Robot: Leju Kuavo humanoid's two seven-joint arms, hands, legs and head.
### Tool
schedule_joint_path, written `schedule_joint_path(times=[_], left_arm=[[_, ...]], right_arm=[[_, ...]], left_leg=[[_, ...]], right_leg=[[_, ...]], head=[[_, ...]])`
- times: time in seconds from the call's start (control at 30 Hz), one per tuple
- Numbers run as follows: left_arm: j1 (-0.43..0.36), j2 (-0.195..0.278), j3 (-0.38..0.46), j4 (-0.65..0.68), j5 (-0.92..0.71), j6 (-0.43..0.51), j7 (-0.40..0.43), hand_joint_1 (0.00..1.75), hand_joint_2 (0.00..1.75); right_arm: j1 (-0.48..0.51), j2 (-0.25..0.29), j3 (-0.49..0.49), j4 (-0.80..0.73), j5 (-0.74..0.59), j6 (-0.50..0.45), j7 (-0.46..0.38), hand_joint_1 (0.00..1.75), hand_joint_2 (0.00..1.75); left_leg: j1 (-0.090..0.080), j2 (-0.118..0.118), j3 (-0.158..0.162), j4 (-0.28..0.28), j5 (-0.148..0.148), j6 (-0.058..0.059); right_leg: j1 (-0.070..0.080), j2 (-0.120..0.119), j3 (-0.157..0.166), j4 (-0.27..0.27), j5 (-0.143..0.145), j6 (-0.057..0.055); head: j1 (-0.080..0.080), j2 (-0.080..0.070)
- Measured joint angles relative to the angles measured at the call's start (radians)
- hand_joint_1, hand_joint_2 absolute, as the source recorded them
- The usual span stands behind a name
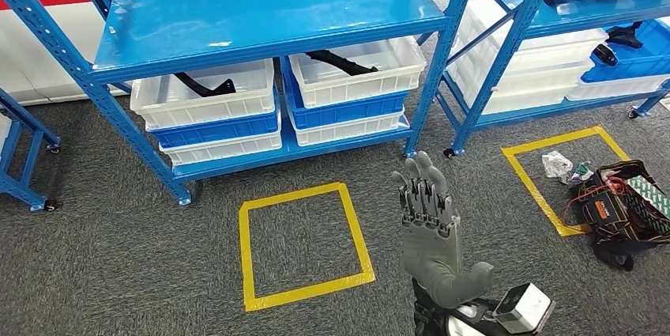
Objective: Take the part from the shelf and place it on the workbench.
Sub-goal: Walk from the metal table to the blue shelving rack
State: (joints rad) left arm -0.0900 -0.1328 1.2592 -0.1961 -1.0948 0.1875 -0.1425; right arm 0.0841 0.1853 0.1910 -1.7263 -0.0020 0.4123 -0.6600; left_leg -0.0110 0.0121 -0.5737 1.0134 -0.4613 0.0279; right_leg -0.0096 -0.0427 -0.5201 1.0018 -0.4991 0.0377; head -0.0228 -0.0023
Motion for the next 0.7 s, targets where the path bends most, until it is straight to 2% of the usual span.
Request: schedule_joint_path(times=[0.27,0.7], left_arm=[[0.001,-0.003,0.004,0.0,-0.01,-0.008,-0.022,0.0,0.0],[0.002,-0.003,0.001,0.0,-0.037,-0.031,-0.048,0.0,0.0]], right_arm=[[0.006,-0.06,0.071,-0.136,0.006,-0.102,0.0,0.0,0.0],[0.066,-0.113,0.07,-0.259,0.025,-0.19,0.0,0.0,0.0]], left_leg=[[0.0,0.0,0.0,0.0,0.0,0.0],[0.0,0.0,0.0,0.0,0.0,0.0]], right_leg=[[0.0,0.0,0.001,0.0,0.0,0.0],[0.0,0.0,0.001,0.0,0.0,0.0]], head=[[0.0,0.0],[0.0,0.0]])
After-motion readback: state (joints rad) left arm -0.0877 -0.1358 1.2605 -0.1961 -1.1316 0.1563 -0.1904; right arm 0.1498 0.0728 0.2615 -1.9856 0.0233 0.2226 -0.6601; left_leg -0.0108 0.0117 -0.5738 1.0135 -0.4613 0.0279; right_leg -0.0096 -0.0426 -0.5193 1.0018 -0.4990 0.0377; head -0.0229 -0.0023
